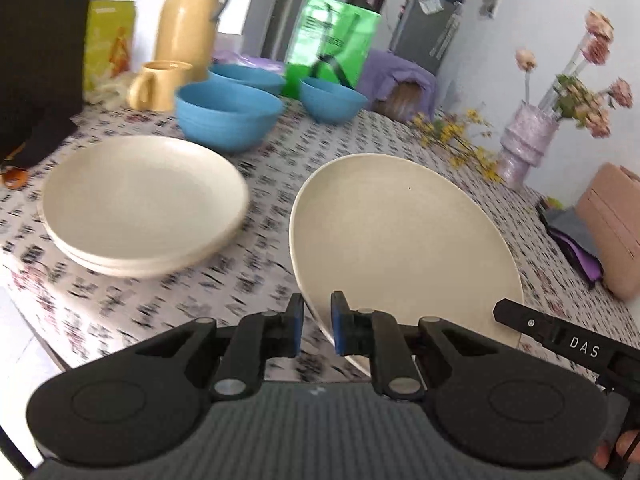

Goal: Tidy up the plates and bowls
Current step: 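Carry the cream plate with both tools toward the plate stack by the black bag, then lower the cream plate onto the stack and open both tools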

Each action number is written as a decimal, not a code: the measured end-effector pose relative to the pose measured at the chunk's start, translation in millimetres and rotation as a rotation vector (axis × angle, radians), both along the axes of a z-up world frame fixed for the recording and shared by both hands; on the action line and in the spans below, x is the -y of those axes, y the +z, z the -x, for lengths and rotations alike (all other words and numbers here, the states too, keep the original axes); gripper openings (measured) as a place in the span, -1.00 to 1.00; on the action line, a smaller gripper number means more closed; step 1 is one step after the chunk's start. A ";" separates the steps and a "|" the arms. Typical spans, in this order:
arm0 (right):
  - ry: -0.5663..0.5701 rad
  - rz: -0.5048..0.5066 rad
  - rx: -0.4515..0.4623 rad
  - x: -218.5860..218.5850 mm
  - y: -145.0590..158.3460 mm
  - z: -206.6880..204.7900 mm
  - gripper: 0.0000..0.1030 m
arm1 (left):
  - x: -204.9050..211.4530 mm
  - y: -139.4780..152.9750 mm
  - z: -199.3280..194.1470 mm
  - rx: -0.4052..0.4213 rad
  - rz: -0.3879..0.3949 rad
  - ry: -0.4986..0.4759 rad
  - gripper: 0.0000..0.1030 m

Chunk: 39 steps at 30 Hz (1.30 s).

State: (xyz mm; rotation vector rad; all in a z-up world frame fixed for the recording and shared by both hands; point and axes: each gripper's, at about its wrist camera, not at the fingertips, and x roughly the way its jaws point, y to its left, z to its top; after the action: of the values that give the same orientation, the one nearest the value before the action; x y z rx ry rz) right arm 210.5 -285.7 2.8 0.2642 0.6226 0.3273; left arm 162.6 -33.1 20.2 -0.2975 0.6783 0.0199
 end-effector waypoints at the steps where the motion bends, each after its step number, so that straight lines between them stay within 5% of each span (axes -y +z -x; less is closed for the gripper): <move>1: 0.015 0.001 0.001 -8.7 1.4 -5.2 -0.74 | -5.7 0.6 -0.6 0.003 -0.001 0.013 -0.73; 13: 0.191 0.019 0.009 -127.7 13.7 -69.2 -0.74 | -102.1 12.8 -17.8 0.046 -0.056 0.203 -0.73; 22: 0.305 0.068 -0.007 -204.5 4.7 -85.4 -0.72 | -164.2 -0.1 -20.0 0.000 -0.056 0.302 -0.73; 39: 0.316 0.179 0.031 -220.9 5.1 -70.3 -0.59 | -166.8 -3.4 -5.9 0.004 -0.060 0.274 -0.52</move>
State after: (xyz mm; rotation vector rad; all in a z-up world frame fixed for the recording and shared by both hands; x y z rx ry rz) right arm 280.8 -64.9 7.9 -0.0130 0.6596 0.5750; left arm 168.5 133.7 16.9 -0.3310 0.6280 0.3001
